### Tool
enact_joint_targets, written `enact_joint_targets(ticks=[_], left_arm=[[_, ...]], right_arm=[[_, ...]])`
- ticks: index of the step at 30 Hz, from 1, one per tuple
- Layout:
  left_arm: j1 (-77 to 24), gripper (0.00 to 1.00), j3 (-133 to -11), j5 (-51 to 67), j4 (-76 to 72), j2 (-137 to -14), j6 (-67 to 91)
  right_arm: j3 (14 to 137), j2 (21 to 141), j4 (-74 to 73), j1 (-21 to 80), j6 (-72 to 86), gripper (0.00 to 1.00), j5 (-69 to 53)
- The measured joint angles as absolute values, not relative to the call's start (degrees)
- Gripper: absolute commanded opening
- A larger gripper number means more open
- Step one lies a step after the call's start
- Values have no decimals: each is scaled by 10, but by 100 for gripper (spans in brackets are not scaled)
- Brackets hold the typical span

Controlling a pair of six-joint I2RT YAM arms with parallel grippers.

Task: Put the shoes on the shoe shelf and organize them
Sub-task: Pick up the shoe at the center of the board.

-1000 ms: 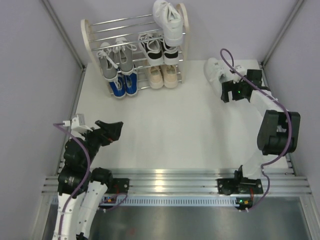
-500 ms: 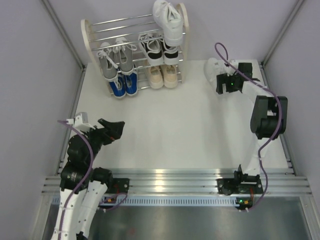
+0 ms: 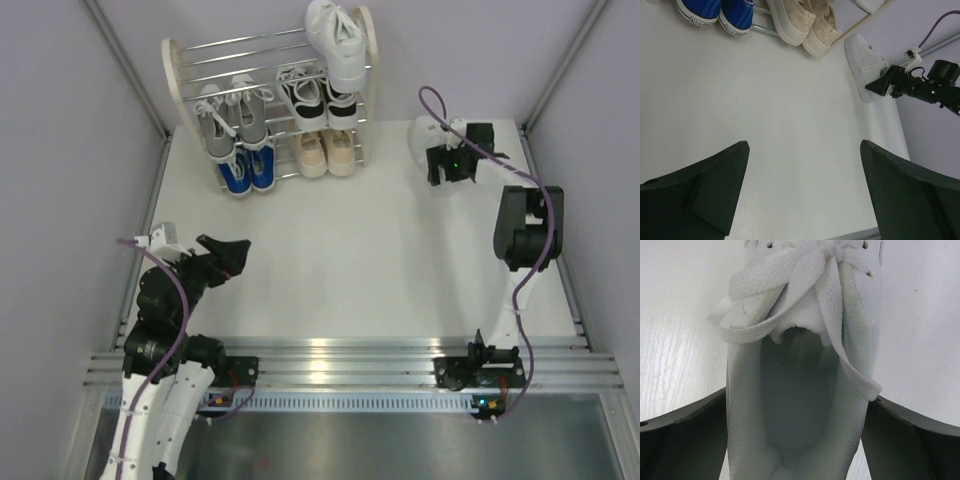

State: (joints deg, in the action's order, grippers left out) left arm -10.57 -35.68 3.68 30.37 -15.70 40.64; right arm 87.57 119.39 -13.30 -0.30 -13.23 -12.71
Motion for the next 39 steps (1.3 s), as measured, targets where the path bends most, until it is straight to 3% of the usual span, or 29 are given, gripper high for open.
enact_joint_targets(ticks=[3,5,6,7,10,11,16,24,32,39], left_arm=[[-106,98,-355,38,300,-157,409],[-106,98,-353,39,300,-157,413],[-106,98,-352,40,299,-157,415],[-106,98,-351,41,299,-157,417],[-106,98,-349,45,299,-157,424],[-106,98,-348,47,298,-157,427],[-106,98,-333,58,285,-156,450],[-106,98,-277,99,230,-154,504],[-106,98,-149,203,102,-199,614],[-106,98,-136,261,14,-275,652]], right_arm=[[878,1194,-134,3,-135,93,-116],[878,1194,-134,5,-138,87,-107],[878,1194,-133,6,-139,82,-103],[878,1194,-132,6,-140,68,-101],[878,1194,-132,8,-139,45,-103],[878,1194,-132,8,-138,32,-104],[860,1184,-116,5,-140,15,-117],[756,1088,-130,-7,-157,4,-171],[644,918,-170,-24,-198,2,-237],[566,749,-269,-24,-277,2,-319]])
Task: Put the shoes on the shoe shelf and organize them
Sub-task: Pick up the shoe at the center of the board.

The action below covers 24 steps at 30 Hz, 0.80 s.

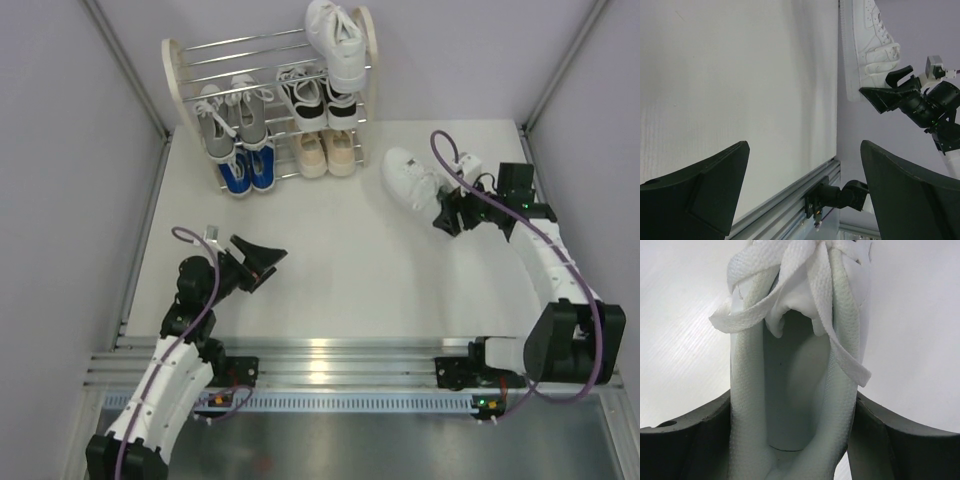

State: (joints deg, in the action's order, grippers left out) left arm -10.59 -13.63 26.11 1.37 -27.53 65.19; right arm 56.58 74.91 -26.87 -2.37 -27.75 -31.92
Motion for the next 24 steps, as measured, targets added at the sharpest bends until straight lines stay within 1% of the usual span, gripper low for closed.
enact_joint_targets(ticks=[5,10,13,15,18,24], left_arm=[[-115,98,-150,285,-22,-334,658],[-158,98,-177,291,-36,-392,653],[-198,98,-189,285,-46,-408,648],[-220,98,-196,277,-51,-411,645],[-234,98,-198,269,-55,-393,642],[-236,98,-197,206,-24,-251,622]], right_arm=[[540,675,-349,4,-340,1,-361],[516,613,-416,101,-379,1,-377],[514,593,-436,166,-379,1,-383],[523,592,-447,193,-372,0,-382],[569,605,-471,220,-357,0,-372],[771,684,-489,260,-323,0,-315]])
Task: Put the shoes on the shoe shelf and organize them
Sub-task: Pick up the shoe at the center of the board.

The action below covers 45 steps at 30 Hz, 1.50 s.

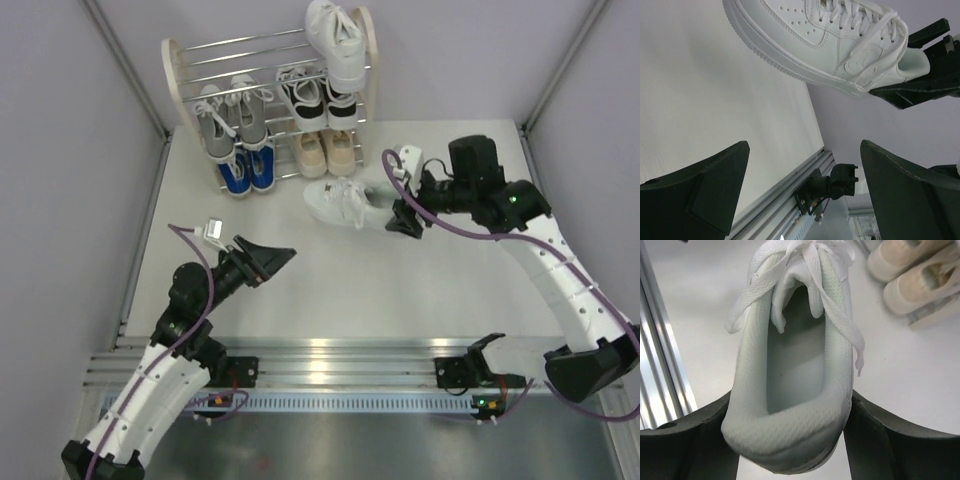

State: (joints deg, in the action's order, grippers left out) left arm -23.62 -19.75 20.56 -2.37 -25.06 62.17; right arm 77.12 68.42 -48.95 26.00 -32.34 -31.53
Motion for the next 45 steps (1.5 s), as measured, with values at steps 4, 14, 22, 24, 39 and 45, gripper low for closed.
enact_joint_targets(ticks=[4,14,22,24,39,45], left_arm=[[-236,98,-198,157,27,-161,607],[-236,98,-197,83,114,-119,587],[-236,98,-197,78,118,-143,573],[-236,98,-197,76,122,-131,573],[-236,98,-197,48,168,-80,583],[-236,98,-197,36,183,-80,583]], right_arm=[[891,742,-486,302,-295,0,-289],[943,821,-463,340,-240,0,-270],[953,820,-476,341,-213,0,-274],[985,828,-478,341,-202,0,-277],[1241,964,-403,356,-106,0,-285],[1339,1031,-377,356,-73,0,-281]])
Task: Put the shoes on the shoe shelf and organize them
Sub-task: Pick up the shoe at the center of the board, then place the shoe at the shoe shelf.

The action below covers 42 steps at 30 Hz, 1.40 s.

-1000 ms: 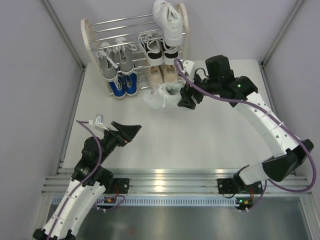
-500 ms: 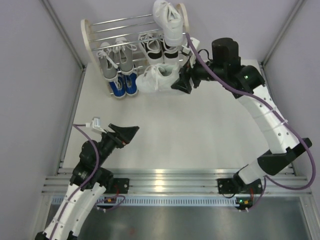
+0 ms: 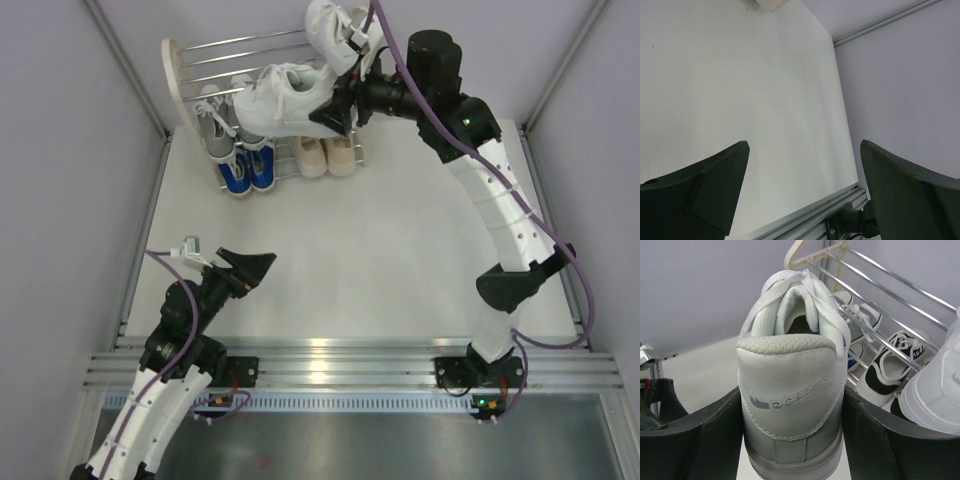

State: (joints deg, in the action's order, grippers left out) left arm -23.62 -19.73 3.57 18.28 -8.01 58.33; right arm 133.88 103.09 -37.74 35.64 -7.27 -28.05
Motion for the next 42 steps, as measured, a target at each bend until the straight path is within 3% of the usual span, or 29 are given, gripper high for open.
enact_joint_targets(ticks=[18,27,42], left_arm=[[-236,98,-197,15,182,-105,583],[-236,98,-197,14,183,-107,583],[-236,98,-196,14,185,-81,582]], right_arm=[[1493,1164,-253,358,-46,0,-183],[1470,1250,-101,388,-120,0,-34],[1390,1260,107,455,-210,0,173]])
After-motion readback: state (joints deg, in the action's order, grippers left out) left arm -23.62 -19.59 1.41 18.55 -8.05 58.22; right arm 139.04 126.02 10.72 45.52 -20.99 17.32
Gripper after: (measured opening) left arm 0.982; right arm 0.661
